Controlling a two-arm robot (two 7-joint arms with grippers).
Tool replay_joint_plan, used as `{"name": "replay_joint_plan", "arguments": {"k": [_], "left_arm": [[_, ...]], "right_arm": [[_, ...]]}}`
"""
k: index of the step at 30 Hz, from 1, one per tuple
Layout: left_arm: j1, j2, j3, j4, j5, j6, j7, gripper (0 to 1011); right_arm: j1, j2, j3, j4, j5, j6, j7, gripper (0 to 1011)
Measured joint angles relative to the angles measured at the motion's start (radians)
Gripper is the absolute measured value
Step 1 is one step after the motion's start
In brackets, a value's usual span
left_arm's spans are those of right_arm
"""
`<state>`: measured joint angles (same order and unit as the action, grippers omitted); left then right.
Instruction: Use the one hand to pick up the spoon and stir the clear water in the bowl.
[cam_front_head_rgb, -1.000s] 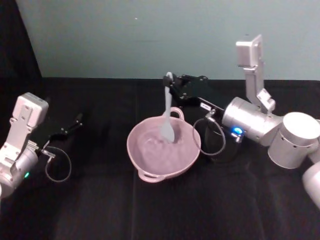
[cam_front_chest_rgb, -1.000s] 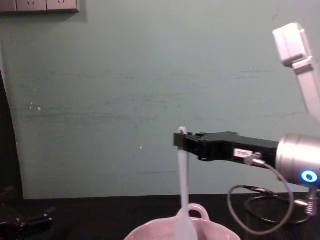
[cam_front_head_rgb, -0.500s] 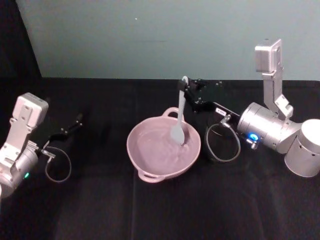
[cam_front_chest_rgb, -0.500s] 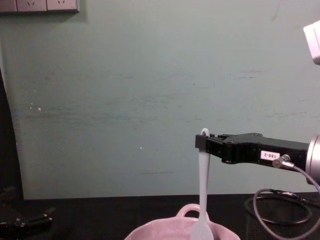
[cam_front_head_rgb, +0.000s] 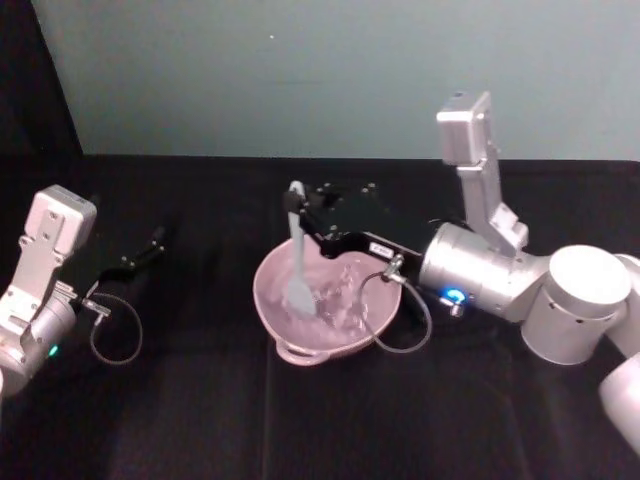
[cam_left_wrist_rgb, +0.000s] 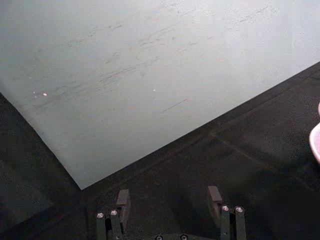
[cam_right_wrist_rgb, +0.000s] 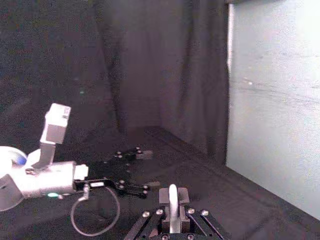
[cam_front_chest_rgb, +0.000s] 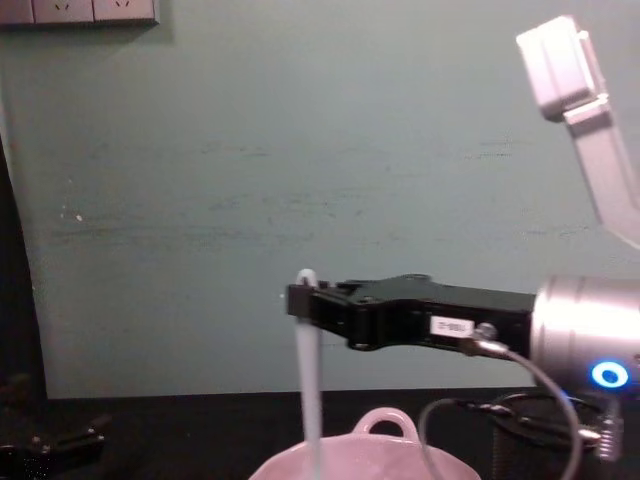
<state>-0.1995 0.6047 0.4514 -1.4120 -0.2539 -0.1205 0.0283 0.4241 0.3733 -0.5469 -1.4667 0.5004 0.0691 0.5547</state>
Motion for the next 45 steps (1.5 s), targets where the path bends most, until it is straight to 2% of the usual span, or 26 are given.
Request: {"name": "replay_joint_plan", "arguments": {"k": [5, 9, 11, 18, 21, 24, 26, 34, 39, 45], "left_arm": [[0.0, 0.0, 0.0, 0.0, 0.0, 0.0, 0.0, 1011], [0.0, 0.0, 0.0, 0.0, 0.0, 0.0, 0.0, 1011], [0.0, 0.0, 0.0, 0.0, 0.0, 0.0, 0.0, 1011], [0.0, 0.0, 0.0, 0.0, 0.0, 0.0, 0.0, 1011], [0.0, 0.0, 0.0, 0.0, 0.0, 0.0, 0.0, 1011], [0.0, 0.0, 0.0, 0.0, 0.0, 0.0, 0.0, 1010], [0.0, 0.0, 0.0, 0.0, 0.0, 0.0, 0.0, 1011], [0.0, 0.0, 0.0, 0.0, 0.0, 0.0, 0.0, 1011], [0.0, 0.0, 0.0, 0.0, 0.0, 0.0, 0.0, 1011], [0.0, 0.0, 0.0, 0.0, 0.0, 0.0, 0.0, 1011]], "right_arm": [[0.032, -0.034, -0.03, 0.037, 0.0, -0.01, 0.02, 110], [0.052, -0.05, -0.036, 0.069, 0.001, -0.021, 0.026, 110], [0.071, -0.067, -0.036, 0.112, 0.005, -0.036, 0.03, 110], [0.094, -0.079, -0.014, 0.181, 0.012, -0.061, 0.024, 110], [0.092, -0.067, 0.013, 0.198, 0.013, -0.067, 0.004, 110], [0.083, -0.052, 0.032, 0.194, 0.014, -0.067, -0.012, 110], [0.064, -0.03, 0.058, 0.174, 0.015, -0.067, -0.029, 110], [0.022, 0.015, 0.1, 0.104, 0.014, -0.057, -0.058, 110], [0.008, 0.031, 0.1, 0.066, -0.004, -0.041, -0.064, 110], [-0.005, 0.043, 0.071, 0.021, -0.034, -0.014, -0.056, 110]]}}
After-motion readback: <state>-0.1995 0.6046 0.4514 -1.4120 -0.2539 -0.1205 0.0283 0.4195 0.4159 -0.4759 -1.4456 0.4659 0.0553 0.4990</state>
